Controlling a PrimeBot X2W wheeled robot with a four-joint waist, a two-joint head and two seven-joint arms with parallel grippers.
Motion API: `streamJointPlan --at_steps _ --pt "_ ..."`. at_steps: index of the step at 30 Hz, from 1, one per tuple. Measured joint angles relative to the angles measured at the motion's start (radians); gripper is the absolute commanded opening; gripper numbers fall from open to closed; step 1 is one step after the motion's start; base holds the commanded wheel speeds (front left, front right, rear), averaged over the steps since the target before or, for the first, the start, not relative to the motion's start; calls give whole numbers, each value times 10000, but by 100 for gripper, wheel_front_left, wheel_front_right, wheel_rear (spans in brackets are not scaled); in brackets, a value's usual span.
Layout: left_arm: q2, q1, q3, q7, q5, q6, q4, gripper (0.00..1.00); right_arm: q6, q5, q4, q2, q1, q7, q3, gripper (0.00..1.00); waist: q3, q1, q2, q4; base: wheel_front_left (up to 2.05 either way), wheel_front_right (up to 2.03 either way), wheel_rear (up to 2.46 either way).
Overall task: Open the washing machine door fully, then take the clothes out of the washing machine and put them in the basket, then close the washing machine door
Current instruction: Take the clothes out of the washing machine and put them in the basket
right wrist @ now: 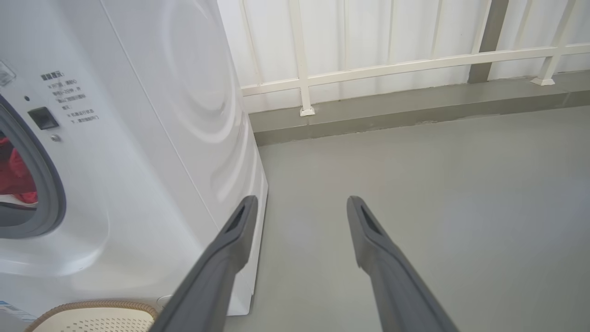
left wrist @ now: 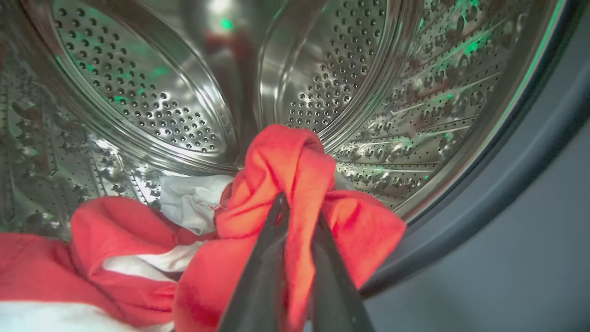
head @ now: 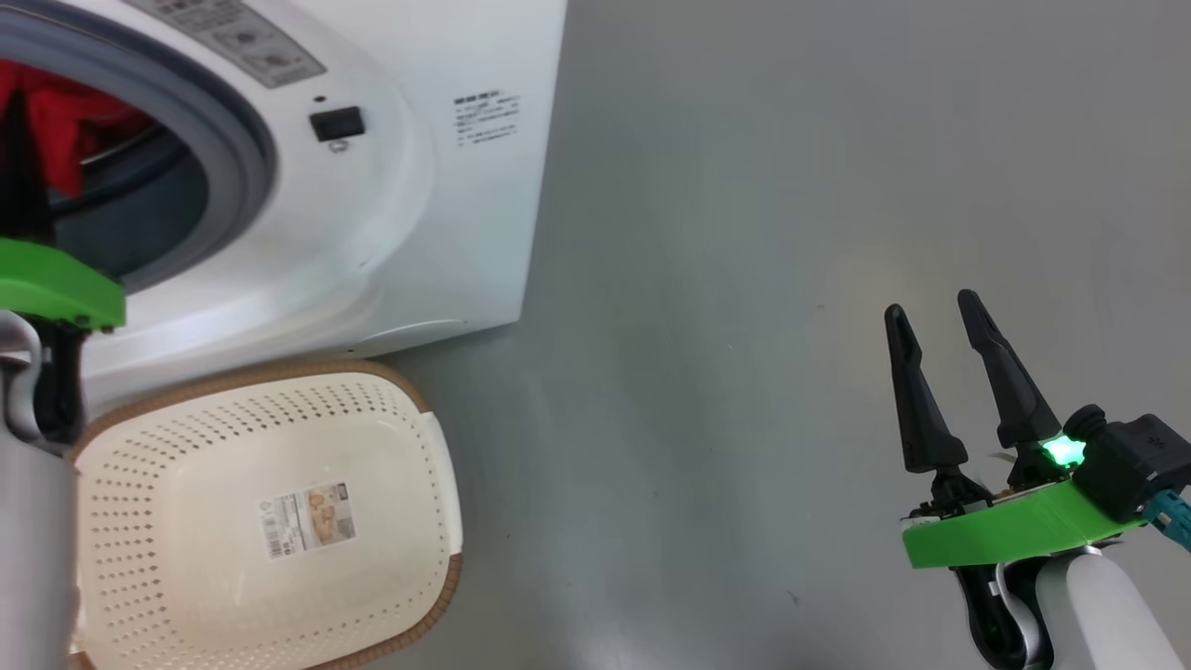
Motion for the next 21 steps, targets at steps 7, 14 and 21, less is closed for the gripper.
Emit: streamJointPlan --at_steps 7,14,21 --pt "-667 1282 773 0 359 0 -1494 0 0 -2 21 -25 225 0 -209 100 -430 0 0 334 0 0 0" --pt "-1409 2637 1106 0 838 2 -3162 0 0 -2 46 -23 390 0 -527 100 -739 0 0 819 0 0 0" --pt "-1871 3660 1220 0 1131 0 -4602 0 0 -2 63 -19 540 0 -598 100 -983 0 0 1159 0 0 0"
